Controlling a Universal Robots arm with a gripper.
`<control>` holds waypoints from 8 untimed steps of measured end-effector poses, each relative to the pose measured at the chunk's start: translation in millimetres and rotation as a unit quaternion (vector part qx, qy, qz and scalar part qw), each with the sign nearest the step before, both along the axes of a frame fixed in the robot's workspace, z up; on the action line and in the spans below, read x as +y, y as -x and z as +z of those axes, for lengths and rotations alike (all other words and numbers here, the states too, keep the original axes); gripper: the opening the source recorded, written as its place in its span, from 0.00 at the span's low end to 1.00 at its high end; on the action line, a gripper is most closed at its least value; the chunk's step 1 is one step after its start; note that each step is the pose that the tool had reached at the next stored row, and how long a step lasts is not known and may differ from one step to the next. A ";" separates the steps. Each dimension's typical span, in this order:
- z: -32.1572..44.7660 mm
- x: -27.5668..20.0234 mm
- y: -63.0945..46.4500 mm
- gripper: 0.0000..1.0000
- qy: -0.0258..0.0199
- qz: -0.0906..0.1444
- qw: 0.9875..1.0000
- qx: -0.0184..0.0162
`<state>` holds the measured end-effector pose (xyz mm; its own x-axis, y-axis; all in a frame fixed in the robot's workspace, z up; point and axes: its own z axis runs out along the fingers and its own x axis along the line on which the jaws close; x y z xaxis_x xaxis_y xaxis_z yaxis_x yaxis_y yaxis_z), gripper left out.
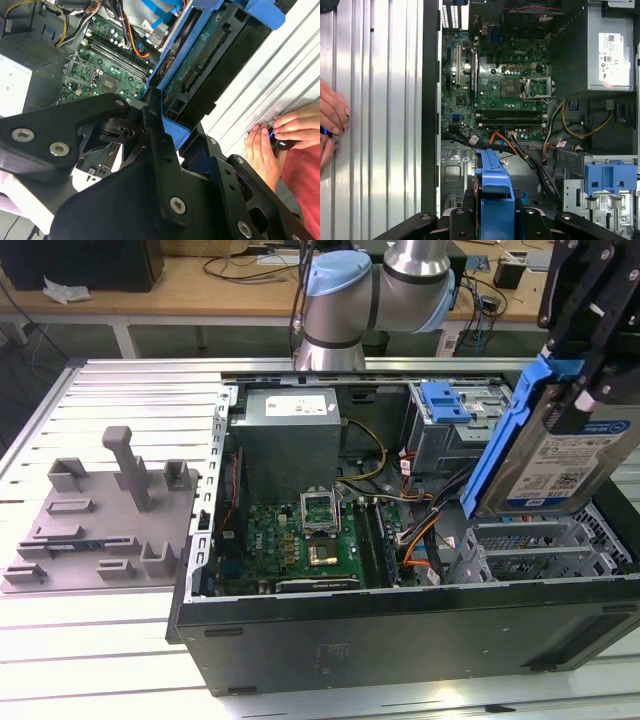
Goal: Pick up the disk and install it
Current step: 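Insert the disk into the insertion slot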
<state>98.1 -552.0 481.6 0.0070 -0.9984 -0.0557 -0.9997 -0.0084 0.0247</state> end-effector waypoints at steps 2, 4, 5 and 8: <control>0.0 -0.4 -5.4 0.37 0.000 0.000 1.000 0.000; -0.1 -0.8 -10.8 0.37 0.000 0.000 1.000 0.000; 0.0 -0.8 -12.5 0.37 0.000 0.000 1.000 0.000; -0.1 -0.9 -18.9 0.37 0.000 0.000 1.000 0.000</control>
